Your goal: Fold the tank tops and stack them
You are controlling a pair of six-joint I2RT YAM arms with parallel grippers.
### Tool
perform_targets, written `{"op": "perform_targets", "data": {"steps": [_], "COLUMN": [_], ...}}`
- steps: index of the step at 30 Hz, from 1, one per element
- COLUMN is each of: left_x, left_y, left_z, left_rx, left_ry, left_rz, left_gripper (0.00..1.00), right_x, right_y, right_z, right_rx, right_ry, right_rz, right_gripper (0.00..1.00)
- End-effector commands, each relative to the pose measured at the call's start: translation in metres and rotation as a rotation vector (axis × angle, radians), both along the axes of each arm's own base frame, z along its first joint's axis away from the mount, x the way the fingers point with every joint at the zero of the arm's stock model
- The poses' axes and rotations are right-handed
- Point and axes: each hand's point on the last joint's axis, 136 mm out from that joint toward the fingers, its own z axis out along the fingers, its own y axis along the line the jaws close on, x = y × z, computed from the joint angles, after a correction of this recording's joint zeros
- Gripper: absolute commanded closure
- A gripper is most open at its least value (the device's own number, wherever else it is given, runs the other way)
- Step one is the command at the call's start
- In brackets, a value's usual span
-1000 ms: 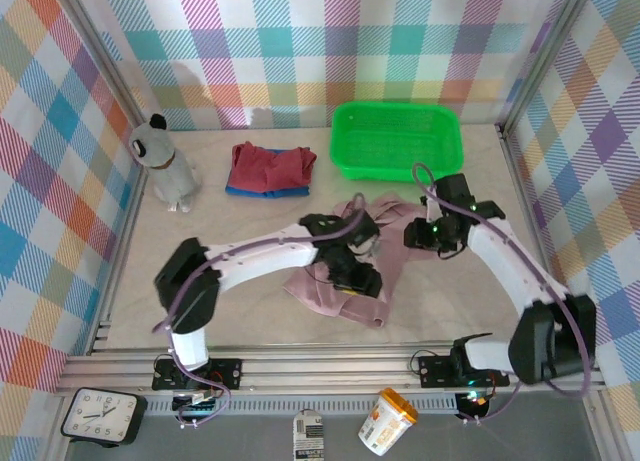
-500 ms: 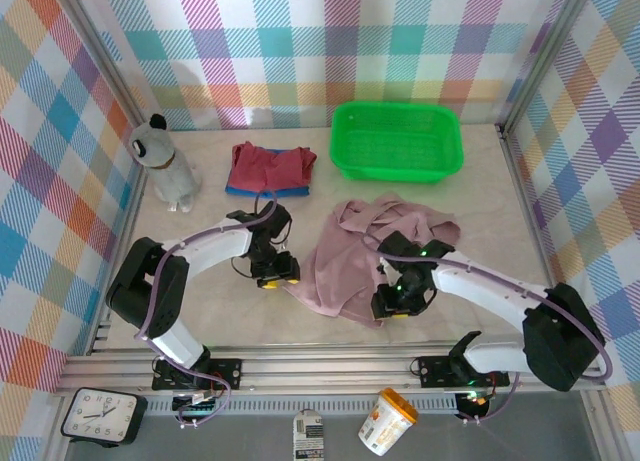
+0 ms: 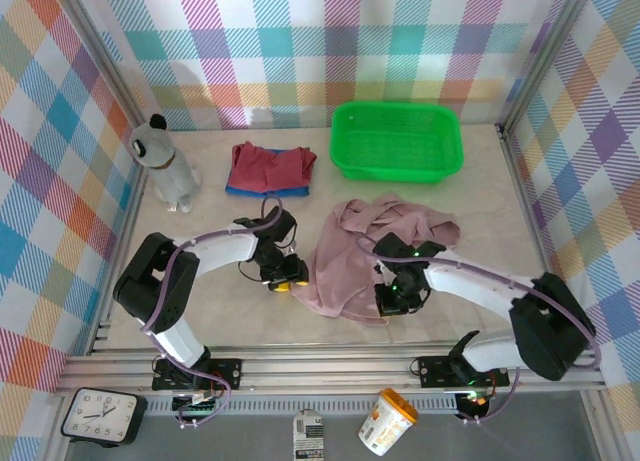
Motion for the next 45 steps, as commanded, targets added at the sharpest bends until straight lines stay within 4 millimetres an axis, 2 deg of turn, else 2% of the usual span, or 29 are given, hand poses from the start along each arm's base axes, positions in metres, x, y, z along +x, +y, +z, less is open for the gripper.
{"op": "perform_targets", "data": {"steps": [1,4,5,6,8,11,15,17,18,20,24,28,30,33,35,38,42,45], "left_x": [-0.009,0.000,0.005,0.012,0.022,0.036,0.048,0.049,0.048,0.042,0.027,0.018,0.015,0.007,0.004,0.001,-0.004,-0.012], "left_y": [-0.002,-0.008,-0.011,-0.013,-0.009,0.022,0.076,0.081,0.074,0.052,0.000,-0.048,-0.072,-0.099,-0.096,-0.074,-0.038,-0.015], "left_z": [-0.016,-0.012,-0.007,0.002,0.023,0.067,0.141,0.166,0.169,0.158,0.103,0.053,0.040,0.038,0.040,0.049,0.068,0.060], "left_rx": [0.019,0.026,0.025,0.029,0.072,0.194,0.367,0.365,0.326,0.234,0.195,0.189,0.182,0.138,0.150,0.199,0.216,0.175], "left_ry": [0.039,0.020,0.003,-0.018,-0.070,-0.163,-0.315,-0.366,-0.360,-0.304,-0.199,-0.131,-0.123,-0.125,-0.129,-0.158,-0.208,-0.178], "left_rz": [-0.002,-0.018,-0.028,-0.036,-0.060,-0.067,-0.038,-0.036,-0.042,-0.059,-0.168,-0.266,-0.318,-0.367,-0.364,-0.330,-0.214,-0.083], "left_gripper": [0.55,0.70,0.81,0.91,1.00,1.00,1.00,0.96,0.94,0.92,0.86,0.85,0.83,0.71,0.63,0.52,0.47,0.48], "right_x": [0.018,0.029,0.034,0.039,0.049,0.061,0.076,0.082,0.083,0.082,0.067,0.050,0.046,0.051,0.054,0.055,0.053,0.053], "right_y": [-0.011,-0.014,-0.013,-0.013,-0.013,0.003,0.017,0.015,0.009,-0.005,-0.036,-0.050,-0.059,-0.073,-0.081,-0.086,-0.089,-0.087], "right_z": [0.029,0.051,0.061,0.071,0.088,0.110,0.125,0.124,0.116,0.101,0.074,0.047,0.040,0.043,0.044,0.038,0.025,0.018], "right_rx": [-0.012,0.027,0.047,0.063,0.094,0.181,0.230,0.238,0.224,0.189,0.118,0.097,0.078,0.034,0.017,0.020,0.035,0.054], "right_ry": [-0.089,-0.144,-0.175,-0.206,-0.260,-0.320,-0.361,-0.348,-0.313,-0.263,-0.197,-0.133,-0.129,-0.172,-0.192,-0.184,-0.147,-0.128], "right_rz": [-0.061,-0.086,-0.091,-0.096,-0.096,-0.045,-0.007,-0.052,-0.092,-0.157,-0.245,-0.302,-0.339,-0.407,-0.445,-0.481,-0.526,-0.547], "right_gripper": [0.97,0.98,0.99,0.99,1.00,1.00,1.00,1.00,1.00,1.00,1.00,1.00,1.00,1.00,1.00,1.00,1.00,1.00]}}
